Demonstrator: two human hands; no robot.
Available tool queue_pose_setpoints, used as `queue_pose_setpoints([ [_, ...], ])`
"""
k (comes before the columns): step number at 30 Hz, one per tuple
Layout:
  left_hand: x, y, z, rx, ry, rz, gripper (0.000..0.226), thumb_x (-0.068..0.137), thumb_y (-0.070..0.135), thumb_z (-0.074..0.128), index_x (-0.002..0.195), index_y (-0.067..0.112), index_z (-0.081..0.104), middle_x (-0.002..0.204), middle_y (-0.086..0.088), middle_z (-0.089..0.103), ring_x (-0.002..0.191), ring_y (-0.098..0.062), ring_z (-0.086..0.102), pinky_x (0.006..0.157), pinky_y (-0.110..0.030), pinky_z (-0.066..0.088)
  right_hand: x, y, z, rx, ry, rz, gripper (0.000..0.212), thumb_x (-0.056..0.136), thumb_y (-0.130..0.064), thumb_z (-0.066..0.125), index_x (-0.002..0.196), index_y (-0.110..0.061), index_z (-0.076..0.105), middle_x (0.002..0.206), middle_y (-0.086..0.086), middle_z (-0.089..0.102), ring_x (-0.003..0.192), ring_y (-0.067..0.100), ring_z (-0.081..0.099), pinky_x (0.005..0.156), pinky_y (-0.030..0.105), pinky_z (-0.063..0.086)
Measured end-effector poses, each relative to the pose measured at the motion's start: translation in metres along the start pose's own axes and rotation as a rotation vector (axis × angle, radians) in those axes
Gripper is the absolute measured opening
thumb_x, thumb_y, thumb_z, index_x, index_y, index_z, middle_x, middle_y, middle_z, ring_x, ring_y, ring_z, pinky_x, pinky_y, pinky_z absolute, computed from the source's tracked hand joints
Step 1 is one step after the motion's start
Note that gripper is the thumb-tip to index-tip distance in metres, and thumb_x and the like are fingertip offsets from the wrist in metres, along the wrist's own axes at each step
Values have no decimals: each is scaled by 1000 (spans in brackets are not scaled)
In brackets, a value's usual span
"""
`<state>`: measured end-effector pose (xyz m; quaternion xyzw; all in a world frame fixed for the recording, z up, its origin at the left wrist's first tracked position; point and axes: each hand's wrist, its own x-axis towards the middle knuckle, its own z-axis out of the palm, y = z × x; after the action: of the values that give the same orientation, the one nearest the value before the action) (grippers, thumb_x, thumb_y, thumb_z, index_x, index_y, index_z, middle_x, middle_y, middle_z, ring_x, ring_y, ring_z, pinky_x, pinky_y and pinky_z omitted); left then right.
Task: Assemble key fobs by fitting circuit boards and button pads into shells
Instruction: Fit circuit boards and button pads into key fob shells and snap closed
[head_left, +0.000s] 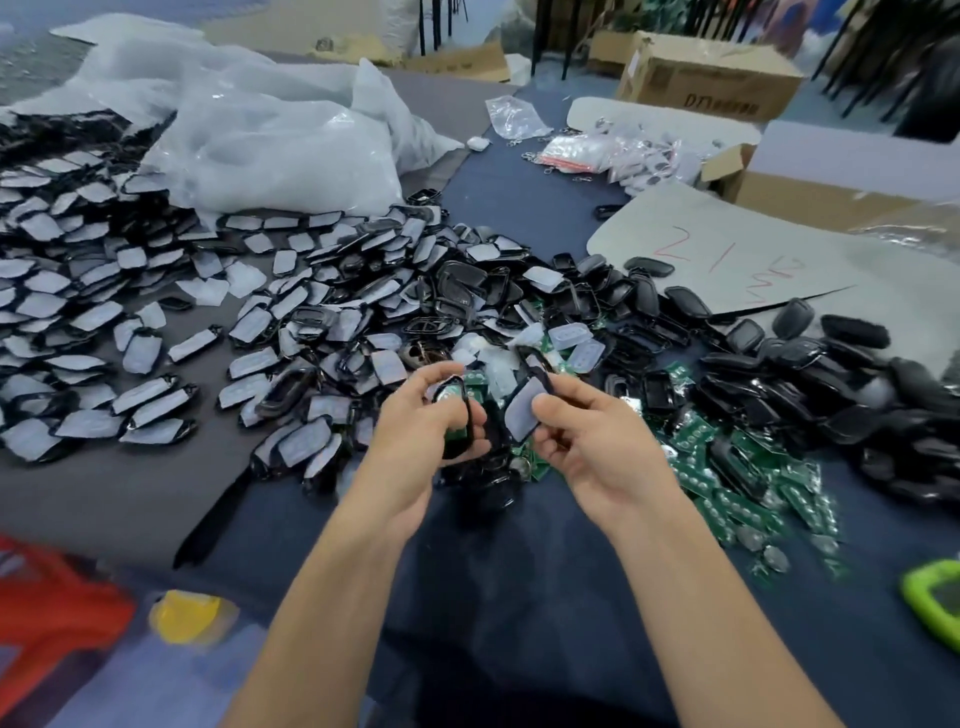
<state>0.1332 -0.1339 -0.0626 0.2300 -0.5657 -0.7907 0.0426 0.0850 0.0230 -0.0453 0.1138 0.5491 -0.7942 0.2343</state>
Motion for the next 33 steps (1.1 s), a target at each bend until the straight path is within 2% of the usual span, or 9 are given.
queue_pose_setpoints([
  [5,-11,-5,39,77,-90,-19,30,53,0,45,76,15,58,64,-2,50,49,-16,40,40,-21,30,-10,-1,-23,-70,18,-66,20,91,11,65,104,-2,72,79,9,64,54,11,49,48,17,43],
  [7,-12,-4,51,54,-85,-33,31,48,5,46,76,15,55,59,0,50,46,-16,37,40,-20,25,-12,-3,-31,-71,43,-96,21,90,11,66,106,-1,72,82,12,62,55,12,47,48,19,40],
  [13,-9,-11,70,184,-117,-20,7,77,16,71,80,22,70,58,-1,47,46,-13,35,38,-20,24,-12,-3,-48,-46,99,-198,25,87,12,69,91,-12,74,69,-1,67,58,11,50,53,21,41],
  [16,-7,-19,72,218,-118,13,16,87,4,77,82,19,73,51,3,43,40,-11,31,36,-16,22,-12,-3,-52,-72,108,-230,25,85,12,70,91,-13,74,66,-3,65,53,8,48,49,19,40],
  [21,-6,-22,74,261,-60,91,23,82,1,80,70,20,77,47,7,48,39,-8,34,38,-16,28,-15,-5,-59,-280,23,-239,4,89,2,66,91,2,70,68,13,61,55,15,50,52,23,44],
  [23,-5,-23,77,306,-38,126,21,77,7,83,70,25,78,49,8,52,41,-8,38,42,-16,32,-16,-7,-63,-298,14,-244,7,90,4,64,85,0,67,69,18,60,56,17,51,53,25,44],
  [28,-8,-25,83,343,-101,136,17,64,28,80,78,37,80,50,8,56,43,-9,41,43,-18,33,-12,-6,-65,-304,160,-293,13,87,5,63,80,-4,69,61,7,60,52,14,49,49,23,41],
  [31,-7,-27,84,387,-119,102,17,60,30,79,77,34,81,47,2,53,42,-14,38,43,-20,30,-10,-2,-66,-268,274,-310,6,79,2,65,84,-1,68,55,0,54,50,15,44,49,23,38],
  [33,-6,-28,86,396,-107,99,22,53,35,80,75,31,80,47,0,51,43,-17,36,45,-21,28,-11,1,-66,-253,291,-313,16,70,-8,66,82,2,66,56,1,51,54,17,40,51,28,35],
])
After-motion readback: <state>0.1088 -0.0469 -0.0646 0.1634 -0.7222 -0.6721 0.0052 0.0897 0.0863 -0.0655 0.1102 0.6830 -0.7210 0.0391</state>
